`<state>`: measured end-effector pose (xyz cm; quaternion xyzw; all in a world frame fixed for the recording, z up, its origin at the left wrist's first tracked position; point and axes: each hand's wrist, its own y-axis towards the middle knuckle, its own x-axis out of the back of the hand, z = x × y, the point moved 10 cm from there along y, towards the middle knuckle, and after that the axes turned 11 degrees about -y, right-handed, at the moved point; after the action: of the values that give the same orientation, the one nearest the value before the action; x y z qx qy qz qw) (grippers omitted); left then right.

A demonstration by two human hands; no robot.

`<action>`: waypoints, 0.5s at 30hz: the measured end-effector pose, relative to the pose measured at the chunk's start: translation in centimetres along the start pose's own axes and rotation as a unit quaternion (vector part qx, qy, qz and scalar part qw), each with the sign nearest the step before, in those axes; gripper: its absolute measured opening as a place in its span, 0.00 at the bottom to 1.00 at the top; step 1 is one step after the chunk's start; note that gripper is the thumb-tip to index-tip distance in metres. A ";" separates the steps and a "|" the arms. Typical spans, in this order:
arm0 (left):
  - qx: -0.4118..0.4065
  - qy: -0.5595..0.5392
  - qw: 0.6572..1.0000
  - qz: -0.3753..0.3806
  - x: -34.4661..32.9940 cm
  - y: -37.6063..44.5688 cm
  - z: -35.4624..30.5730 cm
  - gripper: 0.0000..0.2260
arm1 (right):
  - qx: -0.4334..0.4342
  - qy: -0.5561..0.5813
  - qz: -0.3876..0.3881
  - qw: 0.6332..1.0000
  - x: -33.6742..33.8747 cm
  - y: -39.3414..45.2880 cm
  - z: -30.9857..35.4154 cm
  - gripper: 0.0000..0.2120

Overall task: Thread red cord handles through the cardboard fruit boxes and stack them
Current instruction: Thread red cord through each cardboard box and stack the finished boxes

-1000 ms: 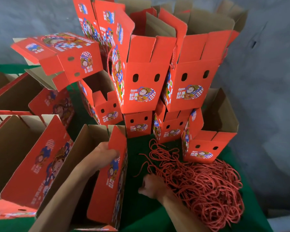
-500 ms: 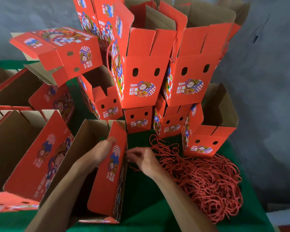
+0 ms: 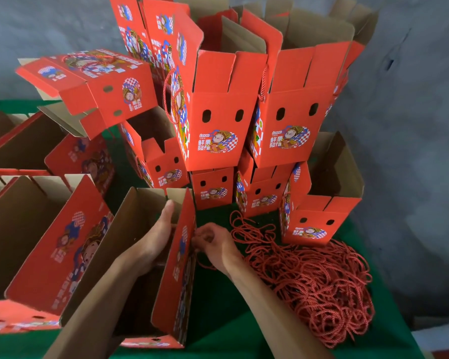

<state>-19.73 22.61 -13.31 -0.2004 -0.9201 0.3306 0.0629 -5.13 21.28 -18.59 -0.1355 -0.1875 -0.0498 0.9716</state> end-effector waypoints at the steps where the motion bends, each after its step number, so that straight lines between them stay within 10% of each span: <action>1: 0.004 0.029 1.000 -0.005 0.1 0.3 0.2 0.29 | 0.005 0.010 0.010 1.000 0.0 0.0 0.1 0.07; 6: -0.069 0.179 0.979 -0.066 0.4 2.0 0.2 0.04 | 0.108 -0.091 0.040 0.989 -0.7 -1.0 2.0 0.14; 15: -0.113 0.226 0.962 -0.101 0.9 2.4 1.7 0.05 | 0.118 -0.186 0.029 0.975 -1.5 -1.1 0.5 0.14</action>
<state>-20.18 23.62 -16.17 -0.1816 -0.9289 0.1623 0.2791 -6.81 20.46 -18.43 -0.0325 -0.3656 0.0274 0.9298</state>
